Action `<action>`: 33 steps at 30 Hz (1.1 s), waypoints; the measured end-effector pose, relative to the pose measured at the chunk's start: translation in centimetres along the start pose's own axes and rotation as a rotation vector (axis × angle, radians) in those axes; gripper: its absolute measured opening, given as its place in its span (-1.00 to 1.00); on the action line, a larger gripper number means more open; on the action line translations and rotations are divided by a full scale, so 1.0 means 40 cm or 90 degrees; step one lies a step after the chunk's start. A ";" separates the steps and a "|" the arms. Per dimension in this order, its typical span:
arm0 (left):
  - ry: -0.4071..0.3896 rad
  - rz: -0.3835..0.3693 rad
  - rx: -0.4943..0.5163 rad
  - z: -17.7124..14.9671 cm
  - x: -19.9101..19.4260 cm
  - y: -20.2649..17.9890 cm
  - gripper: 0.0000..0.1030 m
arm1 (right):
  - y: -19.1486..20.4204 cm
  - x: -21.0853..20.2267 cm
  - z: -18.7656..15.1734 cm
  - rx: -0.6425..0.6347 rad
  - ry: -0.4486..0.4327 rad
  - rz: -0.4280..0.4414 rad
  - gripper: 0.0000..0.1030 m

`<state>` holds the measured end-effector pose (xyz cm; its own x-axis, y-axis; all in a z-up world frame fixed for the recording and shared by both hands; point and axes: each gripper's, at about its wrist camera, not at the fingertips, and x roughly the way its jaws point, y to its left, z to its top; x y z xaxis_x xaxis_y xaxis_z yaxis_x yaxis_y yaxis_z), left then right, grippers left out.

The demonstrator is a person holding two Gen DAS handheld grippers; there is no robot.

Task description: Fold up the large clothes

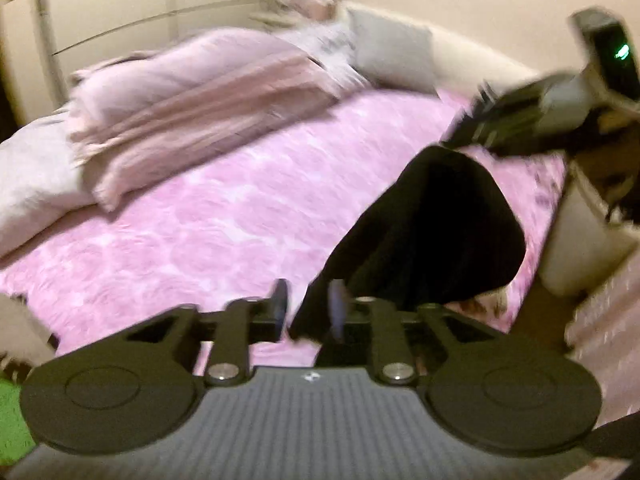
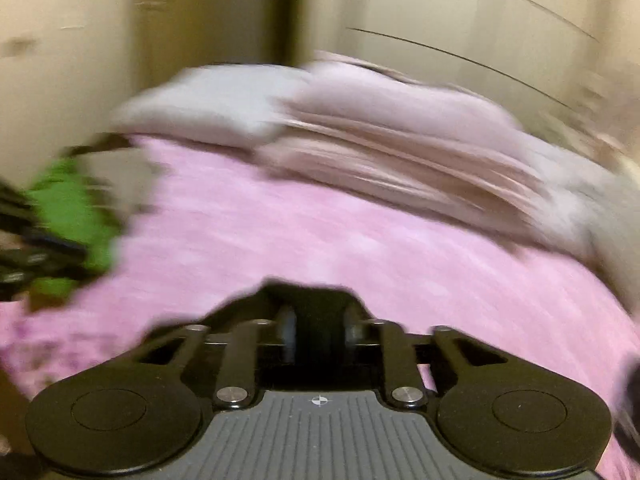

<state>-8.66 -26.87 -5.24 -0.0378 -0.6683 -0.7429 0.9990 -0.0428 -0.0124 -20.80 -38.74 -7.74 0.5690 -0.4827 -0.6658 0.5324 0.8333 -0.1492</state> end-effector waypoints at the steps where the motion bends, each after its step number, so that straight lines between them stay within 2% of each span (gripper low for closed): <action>1: 0.004 -0.005 0.029 0.006 0.016 -0.024 -0.51 | -0.052 -0.034 -0.039 0.020 -0.013 -0.039 -0.06; 4: 0.019 -0.035 0.063 -0.008 0.045 -0.068 -0.41 | -0.146 -0.125 -0.156 0.112 -0.014 -0.134 0.20; 7: 0.055 -0.053 0.070 -0.064 0.078 -0.095 -0.36 | -0.196 -0.198 -0.296 0.166 0.041 -0.176 0.22; 10: 0.085 -0.075 0.098 -0.103 0.121 -0.160 -0.28 | -0.188 -0.233 -0.401 0.185 0.089 -0.190 0.22; 13: 0.096 -0.092 0.147 -0.141 0.164 -0.233 -0.10 | -0.190 -0.233 -0.492 0.179 0.126 -0.185 0.23; 15: 0.102 -0.099 0.177 -0.163 0.198 -0.275 0.08 | -0.195 -0.208 -0.535 0.170 0.142 -0.164 0.23; 18: 0.111 -0.095 0.222 -0.204 0.282 -0.331 0.14 | -0.181 -0.103 -0.572 0.119 0.155 -0.115 0.23; 21: 0.146 -0.059 0.266 -0.276 0.385 -0.361 0.14 | -0.172 0.010 -0.611 0.021 0.164 -0.039 0.24; 25: 0.179 0.014 0.308 -0.362 0.476 -0.341 0.14 | -0.109 0.138 -0.642 -0.108 0.154 0.079 0.28; 27: 0.190 0.027 0.311 -0.388 0.516 -0.315 0.06 | -0.065 0.184 -0.654 -0.182 0.138 0.129 0.32; 28: 0.198 0.025 0.307 -0.393 0.530 -0.301 -0.07 | -0.041 0.204 -0.660 -0.213 0.130 0.151 0.35; 30: 0.205 0.016 0.276 -0.386 0.536 -0.271 -0.68 | -0.011 0.244 -0.665 -0.248 0.127 0.177 0.37; 33: 0.177 0.006 0.165 -0.337 0.501 -0.211 -0.84 | 0.057 0.284 -0.661 -0.325 0.097 0.228 0.39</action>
<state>-17.52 -29.89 -29.02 0.0141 -0.4437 -0.8960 0.9590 -0.2478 0.1378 -29.69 -35.18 -34.96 0.5409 -0.1381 -0.8297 -0.0609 0.9774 -0.2024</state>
